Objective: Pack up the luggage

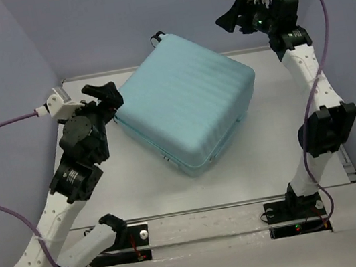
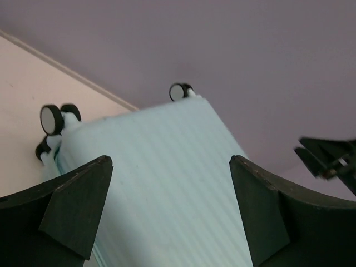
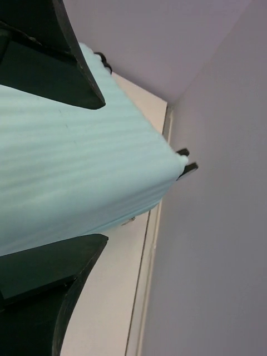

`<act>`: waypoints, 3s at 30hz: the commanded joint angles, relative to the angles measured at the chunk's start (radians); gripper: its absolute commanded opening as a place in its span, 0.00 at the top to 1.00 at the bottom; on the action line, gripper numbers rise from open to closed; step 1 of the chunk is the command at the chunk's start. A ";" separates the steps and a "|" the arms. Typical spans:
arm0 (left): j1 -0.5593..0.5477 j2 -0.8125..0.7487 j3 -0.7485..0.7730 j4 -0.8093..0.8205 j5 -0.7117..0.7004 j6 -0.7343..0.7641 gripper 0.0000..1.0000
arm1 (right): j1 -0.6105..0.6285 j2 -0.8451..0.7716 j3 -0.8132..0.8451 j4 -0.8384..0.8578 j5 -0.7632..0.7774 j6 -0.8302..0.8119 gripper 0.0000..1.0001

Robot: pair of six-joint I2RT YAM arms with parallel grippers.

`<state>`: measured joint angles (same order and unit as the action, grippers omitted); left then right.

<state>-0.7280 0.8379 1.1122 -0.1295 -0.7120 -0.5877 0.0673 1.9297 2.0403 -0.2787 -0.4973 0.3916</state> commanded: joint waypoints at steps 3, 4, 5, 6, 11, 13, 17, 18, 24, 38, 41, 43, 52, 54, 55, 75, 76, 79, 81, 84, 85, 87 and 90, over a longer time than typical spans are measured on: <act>0.424 0.278 0.044 0.060 0.512 -0.030 0.01 | 0.005 -0.386 -0.434 0.159 -0.046 0.000 0.00; 0.525 0.314 0.051 0.073 0.581 -0.046 0.01 | 0.005 -0.434 -0.501 0.173 -0.047 -0.002 0.00; 0.562 0.376 0.064 0.086 0.697 -0.070 0.01 | 0.017 -0.487 -0.569 0.185 -0.043 0.001 0.00; 0.625 0.429 0.070 0.109 0.773 -0.089 0.01 | 0.035 -0.605 -0.727 0.240 -0.024 0.009 0.00; 0.754 0.565 0.038 0.234 0.918 -0.214 0.01 | 0.107 -0.876 -1.036 0.366 -0.003 0.038 0.00; 0.788 0.613 -0.003 0.301 1.002 -0.256 0.01 | 0.158 -0.947 -1.164 0.366 -0.001 0.021 0.00; 0.797 0.704 -0.017 0.398 1.056 -0.308 0.01 | 0.193 -1.009 -1.253 0.371 0.006 0.016 0.00; 0.797 0.723 -0.023 0.424 1.092 -0.325 0.01 | 0.206 -1.026 -1.270 0.374 0.005 0.018 0.00; 0.800 0.855 -0.049 0.632 1.140 -0.460 0.01 | 0.218 -1.080 -1.316 0.363 -0.017 0.007 0.00; 0.796 0.854 -0.109 1.096 1.071 -0.629 0.88 | 0.218 -1.221 -1.347 0.227 -0.043 -0.045 0.00; 0.791 0.782 -0.103 1.088 1.066 -0.607 0.94 | 0.218 -1.219 -1.350 0.226 -0.046 -0.048 0.00; 0.788 0.744 -0.078 1.042 1.068 -0.595 0.94 | 0.218 -1.221 -1.353 0.225 -0.046 -0.046 0.00; 0.777 0.599 0.199 0.624 1.066 -0.485 0.94 | 0.218 -1.242 -1.375 0.205 -0.032 -0.037 0.00; 0.779 0.601 0.244 0.561 1.066 -0.466 0.94 | 0.218 -1.247 -1.378 0.199 -0.032 -0.034 0.00; 0.779 0.598 0.245 0.517 1.059 -0.445 0.94 | 0.218 -1.252 -1.379 0.187 -0.032 -0.031 0.00; 0.817 0.701 0.055 0.438 0.997 -0.324 0.94 | 0.365 -1.292 -1.565 0.205 0.015 0.038 0.52; 0.815 0.705 0.054 0.435 0.996 -0.320 0.94 | 0.390 -1.285 -1.566 0.208 0.031 0.039 0.53; 0.819 0.727 0.054 0.427 0.991 -0.311 0.88 | 0.492 -1.259 -1.580 0.222 0.104 0.035 0.52; 0.819 0.747 0.066 0.423 0.988 -0.301 0.72 | 0.542 -1.250 -1.591 0.222 0.169 0.030 0.48; 0.822 0.762 0.083 0.404 0.977 -0.285 0.51 | 0.586 -1.235 -1.611 0.222 0.210 0.021 0.36; 0.823 0.764 0.084 0.398 0.973 -0.279 0.45 | 0.601 -1.220 -1.617 0.233 0.227 0.018 0.35; 0.828 0.759 0.092 0.377 0.951 -0.255 0.23 | 0.649 -1.195 -1.634 0.262 0.243 0.015 0.37; 0.848 0.716 0.097 0.332 0.889 -0.219 0.01 | 0.695 -1.158 -1.652 0.348 0.320 0.003 0.37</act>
<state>0.0917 1.6085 1.1572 0.1879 0.2459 -0.9039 0.7036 0.7425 0.4095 -0.0643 -0.3000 0.4191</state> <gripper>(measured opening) 0.879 0.633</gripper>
